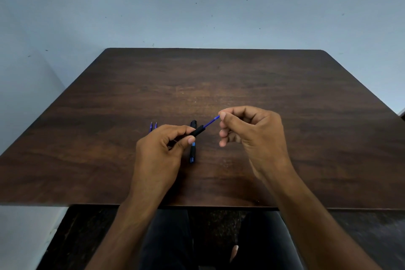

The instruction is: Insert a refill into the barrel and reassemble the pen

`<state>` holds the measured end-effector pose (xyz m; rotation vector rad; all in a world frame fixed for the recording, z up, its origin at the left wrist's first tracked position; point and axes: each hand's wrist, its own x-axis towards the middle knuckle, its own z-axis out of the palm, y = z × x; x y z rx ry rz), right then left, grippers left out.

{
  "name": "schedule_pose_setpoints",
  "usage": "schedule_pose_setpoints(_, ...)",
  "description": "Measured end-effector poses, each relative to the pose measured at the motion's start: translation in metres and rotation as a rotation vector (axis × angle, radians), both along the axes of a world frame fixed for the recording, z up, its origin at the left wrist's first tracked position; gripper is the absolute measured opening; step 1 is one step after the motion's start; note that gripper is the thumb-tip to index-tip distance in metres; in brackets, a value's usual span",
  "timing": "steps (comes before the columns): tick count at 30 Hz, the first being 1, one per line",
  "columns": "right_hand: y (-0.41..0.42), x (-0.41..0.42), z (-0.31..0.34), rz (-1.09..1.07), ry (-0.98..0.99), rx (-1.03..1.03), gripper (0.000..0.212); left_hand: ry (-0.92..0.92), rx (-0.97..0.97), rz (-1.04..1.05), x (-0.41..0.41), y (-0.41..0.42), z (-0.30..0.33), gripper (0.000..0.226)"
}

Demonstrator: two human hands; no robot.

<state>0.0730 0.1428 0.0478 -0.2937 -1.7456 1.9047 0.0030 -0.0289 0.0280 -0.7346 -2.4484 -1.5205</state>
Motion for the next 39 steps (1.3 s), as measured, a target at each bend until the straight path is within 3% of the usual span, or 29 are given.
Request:
schedule_pose_setpoints(4,0.003,-0.001,0.0,-0.028,-0.115,0.156,0.003,-0.018,0.04,0.034,-0.001,-0.003,-0.003,0.026)
schedule_pose_setpoints(11,-0.017,-0.01,-0.01,0.04,-0.635,0.675,0.026,-0.031,0.051,0.041,-0.005,-0.006,-0.004,0.022)
schedule_pose_setpoints(21,-0.054,-0.037,-0.016,-0.005,-0.82,0.93,0.048,-0.007,0.051,0.018,-0.006,-0.006,-0.006,0.026)
schedule_pose_setpoints(25,-0.043,-0.037,-0.007,0.015,-0.857,0.83,0.039,0.029,0.035,0.011,-0.008,-0.008,-0.007,0.025)
schedule_pose_setpoints(29,-0.022,-0.028,0.002,0.088,-0.847,0.565,0.029,0.036,0.031,0.01,-0.01,-0.009,-0.006,0.024)
schedule_pose_setpoints(36,0.0,-0.016,-0.003,0.134,-0.665,0.219,0.02,0.042,0.033,0.008,-0.009,-0.007,-0.004,0.027)
schedule_pose_setpoints(39,0.007,-0.009,-0.002,0.136,-0.474,0.006,0.012,0.048,0.049,-0.002,-0.007,-0.007,-0.005,0.028)
